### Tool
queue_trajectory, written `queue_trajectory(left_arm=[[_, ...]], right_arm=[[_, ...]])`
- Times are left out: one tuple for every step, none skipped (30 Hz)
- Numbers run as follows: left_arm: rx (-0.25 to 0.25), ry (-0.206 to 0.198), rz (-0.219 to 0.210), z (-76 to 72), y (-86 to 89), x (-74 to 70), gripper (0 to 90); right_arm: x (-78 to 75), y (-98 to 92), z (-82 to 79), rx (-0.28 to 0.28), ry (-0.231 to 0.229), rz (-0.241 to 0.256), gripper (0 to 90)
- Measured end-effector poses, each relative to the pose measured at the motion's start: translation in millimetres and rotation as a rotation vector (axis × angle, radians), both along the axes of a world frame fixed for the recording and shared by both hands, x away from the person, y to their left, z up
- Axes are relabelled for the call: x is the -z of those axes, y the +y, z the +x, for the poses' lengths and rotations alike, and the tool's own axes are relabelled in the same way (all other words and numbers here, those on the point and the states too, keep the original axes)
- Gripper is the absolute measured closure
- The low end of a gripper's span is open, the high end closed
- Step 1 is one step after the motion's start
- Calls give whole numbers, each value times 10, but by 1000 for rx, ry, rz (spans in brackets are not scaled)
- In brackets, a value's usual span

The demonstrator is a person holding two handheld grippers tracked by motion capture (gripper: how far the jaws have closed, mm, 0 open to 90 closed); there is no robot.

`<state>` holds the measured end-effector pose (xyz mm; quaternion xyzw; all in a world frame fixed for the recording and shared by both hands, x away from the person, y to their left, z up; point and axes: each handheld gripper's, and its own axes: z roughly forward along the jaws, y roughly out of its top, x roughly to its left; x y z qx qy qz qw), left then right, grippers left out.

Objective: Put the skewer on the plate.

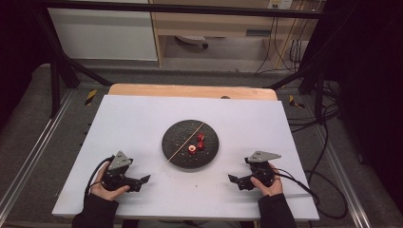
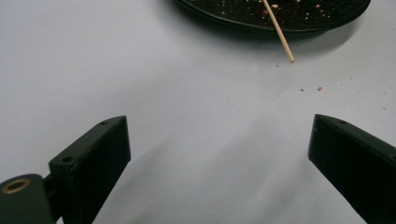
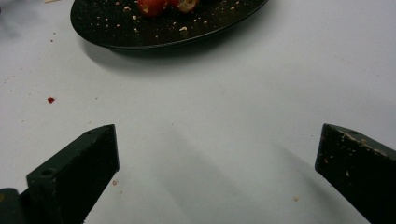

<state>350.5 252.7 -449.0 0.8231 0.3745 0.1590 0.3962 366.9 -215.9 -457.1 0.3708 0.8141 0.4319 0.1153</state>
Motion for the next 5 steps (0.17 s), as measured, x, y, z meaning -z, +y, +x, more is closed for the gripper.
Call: queue_trajectory(left_arm=[[2, -2, 2, 0, 10, 1, 53], [0, -5, 1, -1, 17, 1, 53], [0, -6, -2, 0, 22, 1, 53], [0, -4, -4, 2, 26, 1, 53], [-2, -3, -3, 6, 32, 1, 53]], right_arm=[[2, 2, -1, -2, 3, 1, 6], [4, 3, -1, -4, 6, 0, 6], [5, 4, -2, -5, 8, -2, 5], [7, 5, -1, -7, 7, -3, 6], [9, 5, -1, -8, 7, -5, 6]])
